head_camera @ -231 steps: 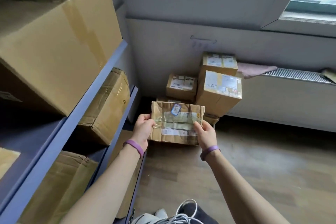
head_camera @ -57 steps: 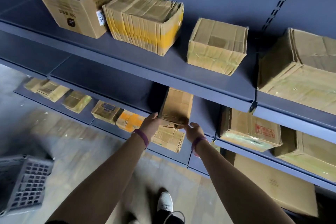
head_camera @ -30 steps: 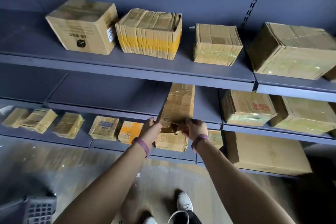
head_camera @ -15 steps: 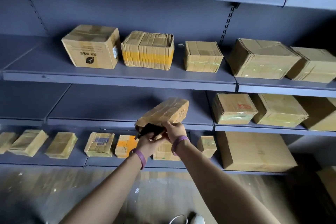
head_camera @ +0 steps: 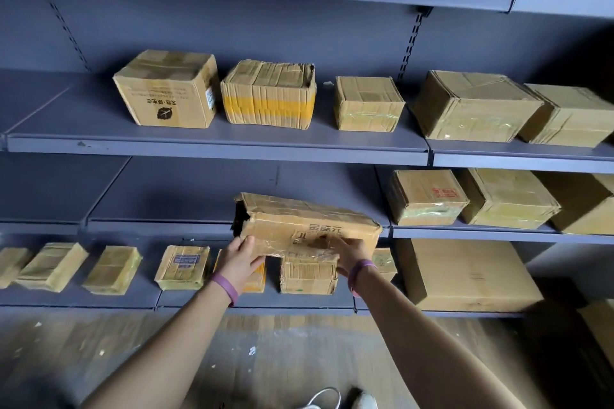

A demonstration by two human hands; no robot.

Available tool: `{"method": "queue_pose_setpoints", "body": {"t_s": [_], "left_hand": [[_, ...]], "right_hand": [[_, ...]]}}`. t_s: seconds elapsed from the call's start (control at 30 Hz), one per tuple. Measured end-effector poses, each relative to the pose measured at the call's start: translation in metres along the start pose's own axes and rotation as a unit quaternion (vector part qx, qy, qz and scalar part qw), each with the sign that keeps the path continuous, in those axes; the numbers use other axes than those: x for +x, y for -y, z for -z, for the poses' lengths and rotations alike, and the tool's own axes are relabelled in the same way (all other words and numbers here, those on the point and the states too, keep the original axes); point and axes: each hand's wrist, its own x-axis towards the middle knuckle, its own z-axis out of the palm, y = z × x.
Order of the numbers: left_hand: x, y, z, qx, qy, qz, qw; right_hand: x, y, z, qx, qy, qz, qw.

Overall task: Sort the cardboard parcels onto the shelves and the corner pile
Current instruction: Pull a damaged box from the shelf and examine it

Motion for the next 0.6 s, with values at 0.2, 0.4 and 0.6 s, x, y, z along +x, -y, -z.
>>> {"method": "queue_pose_setpoints", "body": {"t_s": [0.2,0.4,0.6], "left_hand": [[0.005,-0.005,0.03,-0.033,-0.003,0.016,0.999],[0.004,-0.008,0.04,-0.089,-0.002,0.05,0.995],[-0.002,-0.013,0.032,-0.176,-0.028,0.029,0.984]], "right_hand": [[0.017,-0.018,0.024,0.142,-0.123,-0.028,0.982],[0.018,-0.015,0.034,0.27,-0.003,-0.076,0.96],[0.007,-0.009,0.026,0.308,0.015,-0.093,0.947]]}}
